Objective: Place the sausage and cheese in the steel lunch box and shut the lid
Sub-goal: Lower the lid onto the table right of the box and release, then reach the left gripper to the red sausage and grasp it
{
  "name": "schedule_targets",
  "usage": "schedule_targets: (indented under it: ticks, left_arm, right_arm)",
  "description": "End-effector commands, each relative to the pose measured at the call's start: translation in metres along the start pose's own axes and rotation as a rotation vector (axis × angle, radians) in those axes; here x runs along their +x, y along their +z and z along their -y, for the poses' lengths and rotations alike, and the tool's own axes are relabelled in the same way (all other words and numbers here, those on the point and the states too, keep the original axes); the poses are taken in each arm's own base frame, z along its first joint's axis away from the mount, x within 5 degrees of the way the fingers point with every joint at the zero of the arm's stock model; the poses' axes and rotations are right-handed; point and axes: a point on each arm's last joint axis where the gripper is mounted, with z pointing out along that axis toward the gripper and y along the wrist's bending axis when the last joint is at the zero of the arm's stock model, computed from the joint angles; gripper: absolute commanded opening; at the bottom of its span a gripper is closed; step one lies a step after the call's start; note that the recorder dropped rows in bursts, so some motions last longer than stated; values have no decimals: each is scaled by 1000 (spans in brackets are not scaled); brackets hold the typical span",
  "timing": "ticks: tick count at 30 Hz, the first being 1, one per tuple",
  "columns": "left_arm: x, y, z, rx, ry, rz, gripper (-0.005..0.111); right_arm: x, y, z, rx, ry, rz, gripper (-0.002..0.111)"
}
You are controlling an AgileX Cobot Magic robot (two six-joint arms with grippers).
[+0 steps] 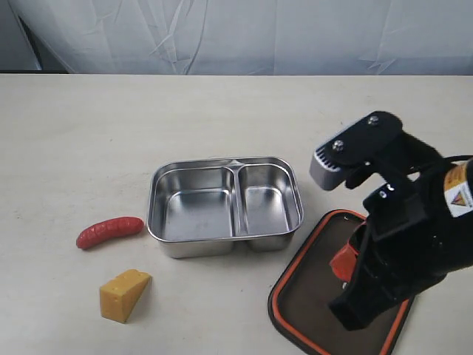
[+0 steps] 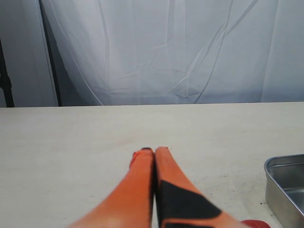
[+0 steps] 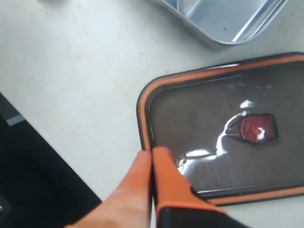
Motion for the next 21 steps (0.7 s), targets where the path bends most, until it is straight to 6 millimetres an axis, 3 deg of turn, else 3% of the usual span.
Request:
schedule_targets:
  ticks: [1, 7, 11, 15, 18, 21]
  left_arm:
    - [0, 0, 0, 7, 0, 9, 0]
    - [-8, -1, 1, 18, -37, 95, 0]
    - [-23, -3, 0, 39, -283, 262, 0]
    - [-30, -6, -5, 63, -675, 352, 0]
    - [-36, -7, -4, 76, -595, 376, 0]
    - [-54, -11, 2, 89, -504, 277, 0]
  right_arm:
    - [2, -18, -7, -35, 27, 101, 0]
    - [5, -28, -11, -67, 49, 159, 0]
    - [2, -29, -11, -73, 58, 193, 0]
    - [-1, -30, -11, -68, 60, 230, 0]
    - [-1, -30, -11, -68, 60, 230, 0]
    - [-1, -30, -10, -66, 58, 229, 0]
